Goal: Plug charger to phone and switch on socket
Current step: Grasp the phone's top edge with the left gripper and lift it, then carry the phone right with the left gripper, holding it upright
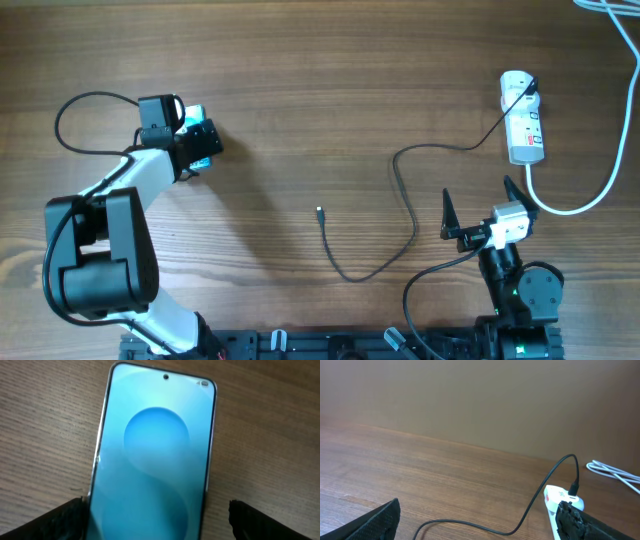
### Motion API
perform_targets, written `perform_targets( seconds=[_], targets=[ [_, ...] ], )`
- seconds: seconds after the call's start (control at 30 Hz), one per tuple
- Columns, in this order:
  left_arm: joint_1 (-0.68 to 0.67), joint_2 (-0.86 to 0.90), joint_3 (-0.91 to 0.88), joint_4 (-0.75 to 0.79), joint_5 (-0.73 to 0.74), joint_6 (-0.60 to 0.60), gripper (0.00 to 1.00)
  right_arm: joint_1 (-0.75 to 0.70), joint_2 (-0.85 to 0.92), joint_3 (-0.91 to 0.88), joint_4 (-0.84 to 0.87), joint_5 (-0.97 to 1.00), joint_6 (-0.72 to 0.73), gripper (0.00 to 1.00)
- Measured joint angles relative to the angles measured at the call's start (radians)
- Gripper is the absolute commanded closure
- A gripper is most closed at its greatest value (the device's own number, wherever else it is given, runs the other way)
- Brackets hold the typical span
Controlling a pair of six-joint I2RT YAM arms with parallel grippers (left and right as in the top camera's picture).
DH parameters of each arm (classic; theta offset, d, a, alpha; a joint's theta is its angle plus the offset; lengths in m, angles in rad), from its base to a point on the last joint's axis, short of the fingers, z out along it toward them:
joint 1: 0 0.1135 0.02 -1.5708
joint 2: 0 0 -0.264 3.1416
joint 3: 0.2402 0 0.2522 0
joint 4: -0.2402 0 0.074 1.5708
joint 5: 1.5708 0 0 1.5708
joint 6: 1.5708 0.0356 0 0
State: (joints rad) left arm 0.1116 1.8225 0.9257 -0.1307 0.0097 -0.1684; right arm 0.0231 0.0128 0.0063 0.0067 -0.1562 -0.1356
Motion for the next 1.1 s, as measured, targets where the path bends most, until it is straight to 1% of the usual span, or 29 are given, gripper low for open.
perform_targets(
  seconds=[0.1, 0.2, 0.23, 0.4, 0.47, 0.6, 0.63, 0.73, 0.77, 0.8, 0.83, 0.9, 0.93, 1.0, 1.1],
  targets=[
    [0.000, -0.001, 0.016, -0.069, -0.001, 0.011, 0.20, 0.000, 0.000, 0.000, 0.000, 0.000, 0.000, 0.00],
    [0.000, -0.002, 0.022, -0.090, -0.004, 0.012, 0.30, 0.000, 0.000, 0.000, 0.000, 0.000, 0.000, 0.00],
    [0.000, -0.002, 0.022, -0.093, -0.003, 0.012, 0.32, 0.000, 0.000, 0.000, 0.000, 0.000, 0.000, 0.00],
    [0.003, -0.011, 0.034, -0.166, 0.019, -0.012, 0.30, 0.000, 0.000, 0.000, 0.000, 0.000, 0.000, 0.00],
    [0.003, -0.016, 0.039, -0.204, 0.019, -0.040, 0.30, 0.000, 0.000, 0.000, 0.000, 0.000, 0.000, 0.00],
    [0.003, -0.027, 0.051, -0.300, 0.029, -0.070, 0.30, 0.000, 0.000, 0.000, 0.000, 0.000, 0.000, 0.00],
    [0.003, -0.031, 0.054, -0.339, 0.032, -0.074, 0.29, 0.000, 0.000, 0.000, 0.000, 0.000, 0.000, 0.00],
    [0.003, -0.037, 0.058, -0.400, 0.041, -0.079, 0.17, 0.000, 0.000, 0.000, 0.000, 0.000, 0.000, 0.00],
    [0.002, -0.039, 0.061, -0.404, 0.041, -0.081, 0.07, 0.000, 0.000, 0.000, 0.000, 0.000, 0.000, 0.00],
    [0.001, -0.039, 0.068, -0.414, 0.033, -0.085, 0.02, 0.000, 0.000, 0.000, 0.000, 0.000, 0.000, 0.00],
    [0.000, -0.036, 0.079, -0.430, 0.019, -0.086, 0.00, 0.000, 0.000, 0.000, 0.000, 0.000, 0.000, 0.00],
    [0.001, -0.020, 0.145, -0.430, -0.016, -0.100, 0.00, 0.000, 0.000, 0.000, 0.000, 0.000, 0.000, 0.00],
    [0.001, -0.019, 0.193, -0.388, -0.037, -0.101, 0.00, 0.000, 0.000, 0.000, 0.000, 0.000, 0.000, 0.00],
    [0.001, -0.020, 0.233, -0.318, -0.084, -0.101, 0.00, 0.000, 0.000, 0.000, 0.000, 0.000, 0.000, 0.00],
    [0.001, 0.011, 0.235, -0.299, -0.105, -0.103, 0.00, 0.000, 0.000, 0.000, 0.000, 0.000, 0.000, 0.00]
  ],
)
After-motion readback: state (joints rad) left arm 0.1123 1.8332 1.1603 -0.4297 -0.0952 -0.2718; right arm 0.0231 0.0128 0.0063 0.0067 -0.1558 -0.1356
